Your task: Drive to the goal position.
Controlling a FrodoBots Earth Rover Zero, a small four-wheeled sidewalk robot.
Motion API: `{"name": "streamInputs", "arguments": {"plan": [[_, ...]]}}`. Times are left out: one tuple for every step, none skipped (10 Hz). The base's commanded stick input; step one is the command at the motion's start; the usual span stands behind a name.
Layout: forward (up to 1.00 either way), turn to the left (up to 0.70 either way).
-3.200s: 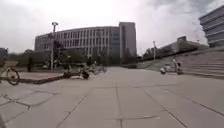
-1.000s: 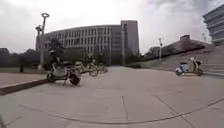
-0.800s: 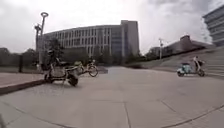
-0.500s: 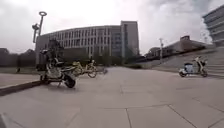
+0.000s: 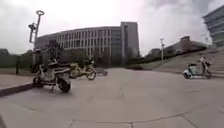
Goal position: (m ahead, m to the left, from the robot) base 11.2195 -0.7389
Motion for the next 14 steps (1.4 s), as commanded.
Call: {"name": "streamInputs", "arguments": {"plan": [[0.70, -0.27], [0.70, -0.35], [0.70, -0.35], [0.70, -0.35], [0.70, -0.14], [0.70, 0.00], [0.70, 0.00], [0.70, 0.00], [0.70, 0.00], [0.70, 0.00], [0.70, 0.00], [0.70, 0.00], [0.70, 0.00], [0.70, 0.00]]}}
